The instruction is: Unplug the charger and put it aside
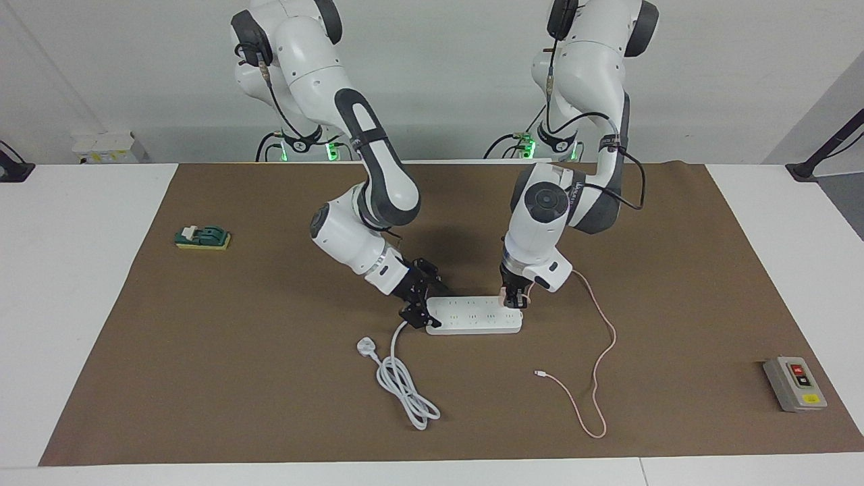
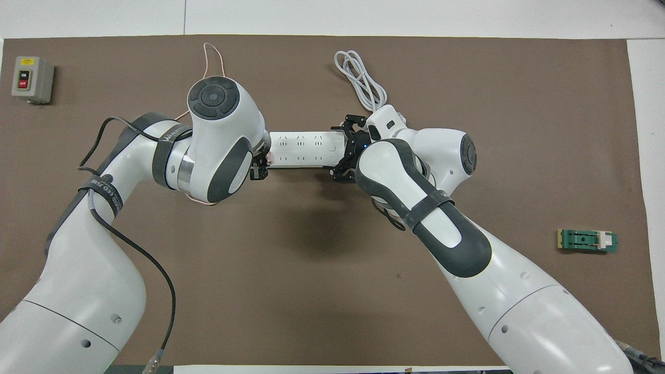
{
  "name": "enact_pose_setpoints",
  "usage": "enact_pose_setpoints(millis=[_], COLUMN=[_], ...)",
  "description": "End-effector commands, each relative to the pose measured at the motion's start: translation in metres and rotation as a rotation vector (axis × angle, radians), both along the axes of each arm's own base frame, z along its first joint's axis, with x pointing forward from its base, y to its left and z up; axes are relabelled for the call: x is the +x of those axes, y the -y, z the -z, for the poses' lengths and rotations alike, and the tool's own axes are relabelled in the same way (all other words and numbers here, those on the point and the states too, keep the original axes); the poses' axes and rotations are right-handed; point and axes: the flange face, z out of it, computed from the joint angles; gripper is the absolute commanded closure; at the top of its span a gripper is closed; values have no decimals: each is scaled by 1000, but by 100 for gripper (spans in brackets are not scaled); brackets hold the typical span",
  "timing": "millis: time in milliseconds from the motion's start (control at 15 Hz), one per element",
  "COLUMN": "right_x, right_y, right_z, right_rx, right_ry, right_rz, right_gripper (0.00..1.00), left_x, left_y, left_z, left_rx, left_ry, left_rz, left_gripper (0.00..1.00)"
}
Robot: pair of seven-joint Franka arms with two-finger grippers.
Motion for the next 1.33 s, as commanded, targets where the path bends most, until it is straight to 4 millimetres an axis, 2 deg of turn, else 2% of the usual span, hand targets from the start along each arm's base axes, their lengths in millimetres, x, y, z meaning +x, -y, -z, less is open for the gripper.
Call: enact_pose_setpoints(millis=[0,200,467,600,733,800,867,1267], right_x=[2,-9,13,17,18,20,17,10], right_y=[-5,-15,-3,-3,-2,5,-2,-8], right_z=[-2,5,-15,-17,-10,6,10,11], right_rx=[25,18,-36,-46,-67,-77,-80,-60], right_ry=[-47,-69,-35,-29,-29,-45,-52,-83], right_rz=[-42,-87,-120,-109,-126,-122,-130,-206], right_gripper=[0,0,0,0,0,0,0,0], left_x=[-3,-4,-4,-3,-3,-3,-3,-4], left_y=[-7,-6,-6,-6,-6,-6,-6,-7], left_z=[4,4,4,2,2,2,3,5], left_rx=[16,17,17,16,15,15,16,19], left_ry=[-3,-4,-3,-1,-3,-3,-2,-7], left_rz=[-21,-31,-48,-60,-62,-61,-60,-61], left_gripper=[100,100,100,100,100,100,100,100])
